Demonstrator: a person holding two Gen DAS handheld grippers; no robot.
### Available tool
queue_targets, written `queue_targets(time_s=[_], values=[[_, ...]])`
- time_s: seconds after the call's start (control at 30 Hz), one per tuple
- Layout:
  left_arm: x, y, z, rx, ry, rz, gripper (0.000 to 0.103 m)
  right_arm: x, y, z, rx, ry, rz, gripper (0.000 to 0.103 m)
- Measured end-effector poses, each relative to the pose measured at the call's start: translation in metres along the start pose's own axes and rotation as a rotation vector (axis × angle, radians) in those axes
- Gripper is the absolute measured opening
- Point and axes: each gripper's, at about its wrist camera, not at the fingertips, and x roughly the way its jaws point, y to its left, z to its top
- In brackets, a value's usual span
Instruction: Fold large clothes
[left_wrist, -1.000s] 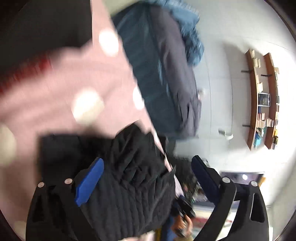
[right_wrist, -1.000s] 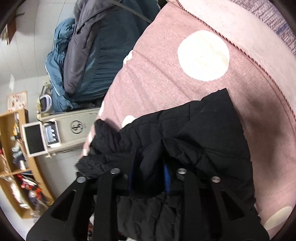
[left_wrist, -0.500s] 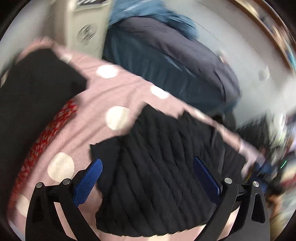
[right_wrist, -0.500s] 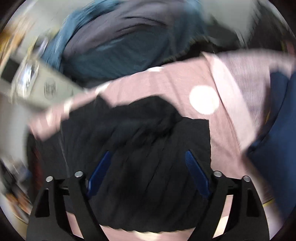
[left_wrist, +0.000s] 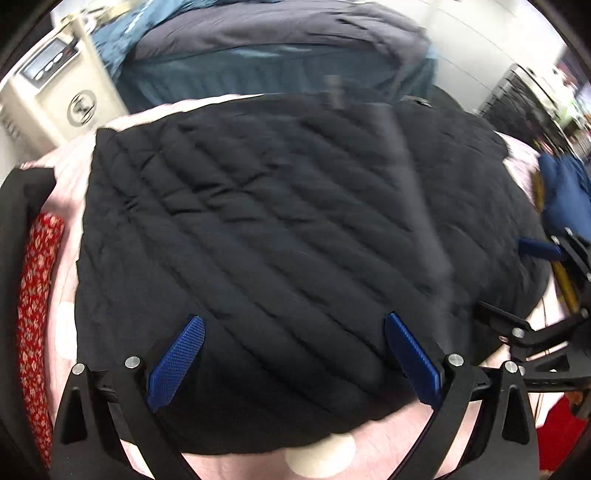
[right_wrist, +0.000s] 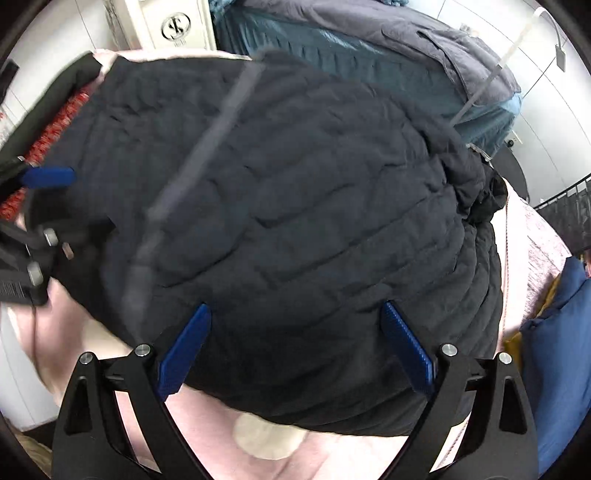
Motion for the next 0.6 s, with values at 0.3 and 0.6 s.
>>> queue_targets(time_s=[0.3,0.6], values=[[0.038,0.062,0.040,-0.159,0.098,-0.020,0.097,0.041,-0.054,0.033,0.258,0.132,0.122,0.098],[0.068,0.063,0.048,-0.147,0.138,0.041,0.098,0.089,-0.051,0.059,0.265,0.286,0.094,0.099]])
